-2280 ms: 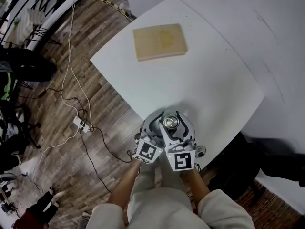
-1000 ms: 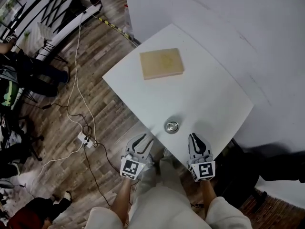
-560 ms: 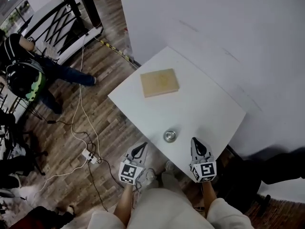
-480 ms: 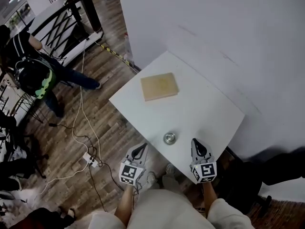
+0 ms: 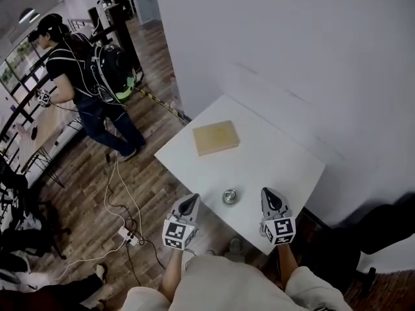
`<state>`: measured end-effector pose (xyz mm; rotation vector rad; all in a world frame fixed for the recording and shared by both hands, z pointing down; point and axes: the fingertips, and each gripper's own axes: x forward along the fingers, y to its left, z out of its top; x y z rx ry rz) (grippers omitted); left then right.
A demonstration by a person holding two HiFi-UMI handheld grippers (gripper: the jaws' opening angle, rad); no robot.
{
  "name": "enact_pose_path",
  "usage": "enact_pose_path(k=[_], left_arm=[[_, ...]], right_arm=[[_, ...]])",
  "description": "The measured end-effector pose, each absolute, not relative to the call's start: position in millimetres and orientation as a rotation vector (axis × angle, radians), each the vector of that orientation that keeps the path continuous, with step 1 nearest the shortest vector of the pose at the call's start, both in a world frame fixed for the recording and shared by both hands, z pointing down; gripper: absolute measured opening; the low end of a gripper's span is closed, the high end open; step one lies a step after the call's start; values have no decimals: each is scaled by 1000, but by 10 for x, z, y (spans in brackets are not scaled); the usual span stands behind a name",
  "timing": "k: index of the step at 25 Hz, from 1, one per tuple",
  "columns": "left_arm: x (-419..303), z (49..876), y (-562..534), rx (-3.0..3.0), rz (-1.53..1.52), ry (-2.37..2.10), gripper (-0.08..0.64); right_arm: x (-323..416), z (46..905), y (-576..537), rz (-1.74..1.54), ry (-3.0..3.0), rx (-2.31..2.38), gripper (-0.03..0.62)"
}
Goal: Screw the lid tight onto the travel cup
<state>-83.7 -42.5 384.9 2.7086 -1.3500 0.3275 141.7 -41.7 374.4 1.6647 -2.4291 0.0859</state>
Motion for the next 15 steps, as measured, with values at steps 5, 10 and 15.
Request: enact_pose_path(k=[5, 10, 15], left_arm=[[-836, 3695, -424, 2714, 294, -1378, 8], [-1033, 3569, -262, 2714, 263, -1403, 8], [-925, 3575, -264, 2714, 255, -1408, 8]], right_arm=[[1441, 3665, -302, 69, -2438, 1666, -2], [1259, 3578, -49, 57, -2444, 1671, -2], [1392, 3581, -51, 66, -2440, 1690, -2]])
